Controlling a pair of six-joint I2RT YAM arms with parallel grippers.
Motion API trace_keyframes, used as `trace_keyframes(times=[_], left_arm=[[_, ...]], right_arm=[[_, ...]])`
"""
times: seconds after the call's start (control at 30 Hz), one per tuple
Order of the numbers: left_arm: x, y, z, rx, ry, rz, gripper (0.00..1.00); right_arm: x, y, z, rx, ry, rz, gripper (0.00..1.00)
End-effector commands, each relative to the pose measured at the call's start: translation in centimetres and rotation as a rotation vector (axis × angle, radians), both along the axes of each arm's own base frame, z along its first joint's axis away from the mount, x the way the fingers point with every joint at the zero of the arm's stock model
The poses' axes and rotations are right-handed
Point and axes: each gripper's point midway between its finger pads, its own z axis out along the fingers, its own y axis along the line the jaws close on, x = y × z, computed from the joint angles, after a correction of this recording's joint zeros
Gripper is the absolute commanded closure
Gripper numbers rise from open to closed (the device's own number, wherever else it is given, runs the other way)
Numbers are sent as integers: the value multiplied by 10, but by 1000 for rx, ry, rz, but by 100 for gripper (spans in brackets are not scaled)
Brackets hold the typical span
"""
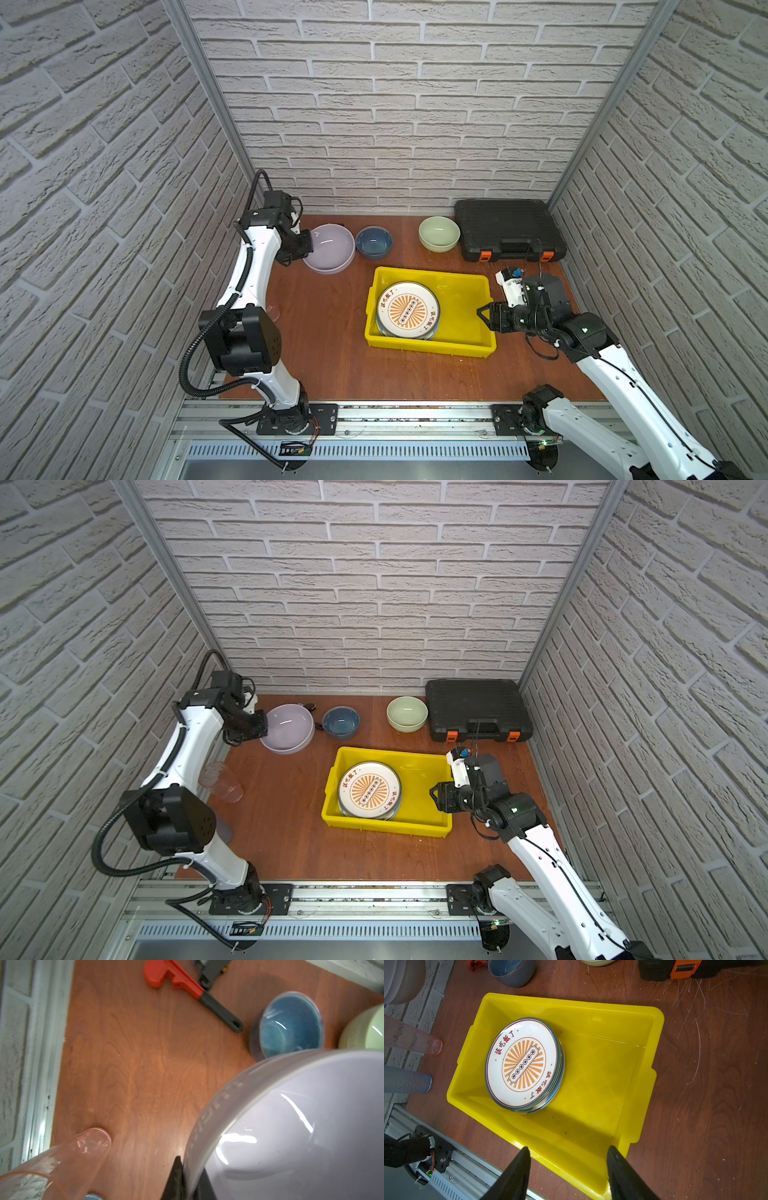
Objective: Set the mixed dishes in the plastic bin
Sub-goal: 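Lift the lavender bowl and carry it over the bin with the left gripper, then lower the lavender bowl onto the sunburst plate and open the left gripper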
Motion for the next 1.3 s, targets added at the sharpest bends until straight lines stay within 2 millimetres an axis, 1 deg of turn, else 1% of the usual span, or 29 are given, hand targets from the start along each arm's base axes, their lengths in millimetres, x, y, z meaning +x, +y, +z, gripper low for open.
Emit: trace_keyframes(times=[0.0,0.03,0.23,0.4,0.57,0.73,0.83,1.0,1.27], left_arm=[[-17,-49,40,-64,-88,-144,100],[-21,-60,44,-61,-90,-176,100],[-47,-120,46,-17,-85,-344,100],[-63,-157,43,-41,-76,-429,100],[-71,-189,29,-9,-62,-494,100],[-77,-219,2,23,-24,-545,100],[-78,-232,-11,22,-12,-558,100],[-72,-241,-30,13,4,-554,100],[-66,-237,-66,67,45,-534,100]], right_arm=[[4,-2,7,-11,-32,-1,35],[4,-2,7,-15,-31,-1,35],[4,-3,7,-25,-27,0,35],[3,-4,6,-30,-27,-2,35],[3,-4,6,-27,-28,-2,35],[3,-4,8,-26,-31,-2,34],[3,-5,10,-30,-35,-1,34],[3,-4,10,-30,-34,-2,34],[6,-3,10,-24,-33,-1,35]])
